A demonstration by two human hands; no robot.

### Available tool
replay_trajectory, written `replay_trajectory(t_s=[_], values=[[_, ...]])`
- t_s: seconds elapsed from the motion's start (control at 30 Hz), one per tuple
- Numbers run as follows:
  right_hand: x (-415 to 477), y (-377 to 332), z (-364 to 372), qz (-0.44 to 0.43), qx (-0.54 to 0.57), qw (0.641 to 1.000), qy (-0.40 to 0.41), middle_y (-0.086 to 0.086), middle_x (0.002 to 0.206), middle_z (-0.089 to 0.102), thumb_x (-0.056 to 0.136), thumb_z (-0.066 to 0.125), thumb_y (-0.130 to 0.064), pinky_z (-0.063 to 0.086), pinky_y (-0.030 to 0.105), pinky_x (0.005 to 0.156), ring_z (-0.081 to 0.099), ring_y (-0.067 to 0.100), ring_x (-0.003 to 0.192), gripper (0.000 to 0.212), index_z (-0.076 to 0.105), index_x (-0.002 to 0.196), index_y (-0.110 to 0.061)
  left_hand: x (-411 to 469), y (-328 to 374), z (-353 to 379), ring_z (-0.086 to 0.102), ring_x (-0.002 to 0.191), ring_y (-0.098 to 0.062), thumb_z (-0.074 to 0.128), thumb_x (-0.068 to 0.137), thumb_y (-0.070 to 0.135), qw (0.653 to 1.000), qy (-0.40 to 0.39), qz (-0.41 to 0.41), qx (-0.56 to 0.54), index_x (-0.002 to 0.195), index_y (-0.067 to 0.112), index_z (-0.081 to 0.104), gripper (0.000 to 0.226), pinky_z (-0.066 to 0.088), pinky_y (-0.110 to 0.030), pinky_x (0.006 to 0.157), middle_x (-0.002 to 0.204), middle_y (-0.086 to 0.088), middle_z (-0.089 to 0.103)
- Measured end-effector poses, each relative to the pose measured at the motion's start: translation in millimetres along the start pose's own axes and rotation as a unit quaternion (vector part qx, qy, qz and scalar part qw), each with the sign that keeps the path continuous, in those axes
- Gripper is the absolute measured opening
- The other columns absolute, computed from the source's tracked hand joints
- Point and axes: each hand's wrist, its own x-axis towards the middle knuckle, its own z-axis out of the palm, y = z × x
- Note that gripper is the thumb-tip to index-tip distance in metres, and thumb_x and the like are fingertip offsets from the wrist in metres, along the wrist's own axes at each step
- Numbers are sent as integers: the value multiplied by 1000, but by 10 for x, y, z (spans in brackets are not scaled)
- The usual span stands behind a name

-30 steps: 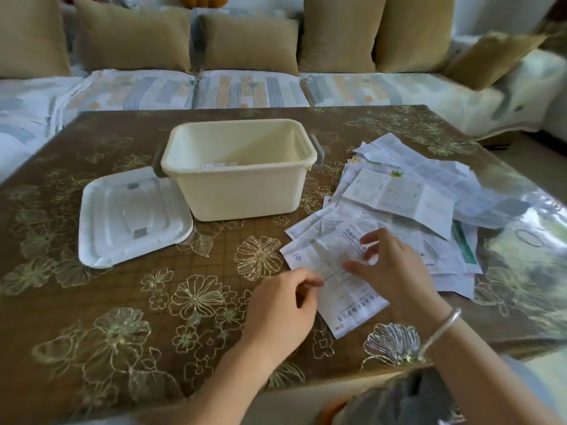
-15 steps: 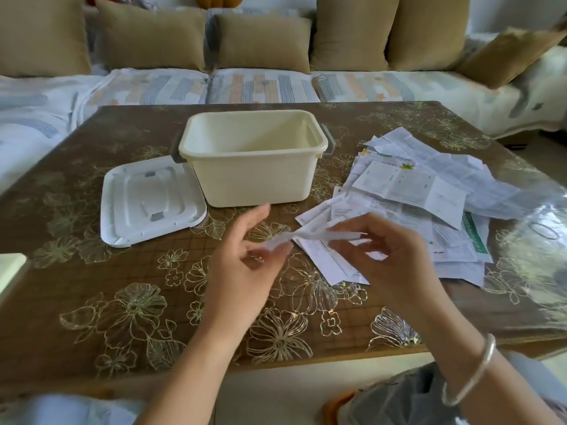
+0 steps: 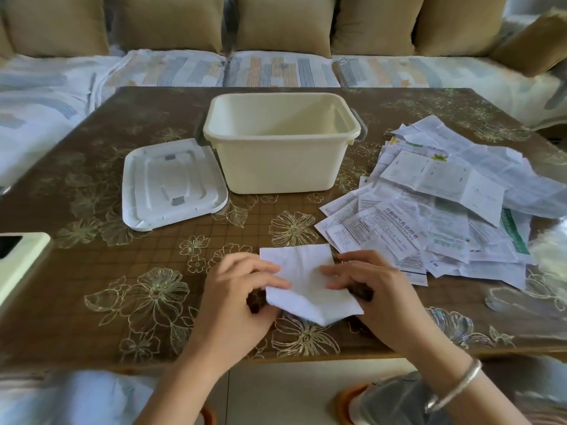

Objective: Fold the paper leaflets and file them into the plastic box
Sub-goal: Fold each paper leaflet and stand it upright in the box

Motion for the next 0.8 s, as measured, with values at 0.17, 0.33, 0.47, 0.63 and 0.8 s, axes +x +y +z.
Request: replay_trajectory(t_s=[0.17,0.33,0.47,0.63,0.8], values=[[-2,-35,-21,8,-5,1000,-8,-20,94,67,83,57,-53,45,17,84,52,-2,110,34,75,88,-25,27,-4,30,48,107,-1,51,81,60,999,34,-31,4,94,28,76,43,36,-31,97,97,30,58],[73,-126,31,49,-26,997,58,-23,75,57,83,53,-55,44,17,69,52,0,92,41,59,62,-21,72,-22,89,48,99,-9,52,80,56,993,75,-86,43,60,28,54,35,38,-32,87,86,18,61],[158,-148,109,68,-44,994,68,-16,64,56,82,55,-55,41,21,66,49,7,85,37,50,58,-27,62,-1,113,48,97,-13,54,81,54,990,87,-84,71,62,31,49,30,36,-30,84,85,15,59],[186,-136,205,73,-116,987,84,-15,73,52,79,63,-49,34,26,68,41,12,83,31,45,64,-29,49,4,121,46,97,-12,59,81,51,988,88,-95,88,67,25,61,30,27,-22,84,87,14,58],[173,-141,220,89,-157,980,79,-13,77,50,78,65,-49,36,30,71,41,13,85,30,51,67,-26,55,-1,124,45,97,-11,60,80,51,987,93,-101,87,68,24,62,30,26,-21,83,87,14,59]])
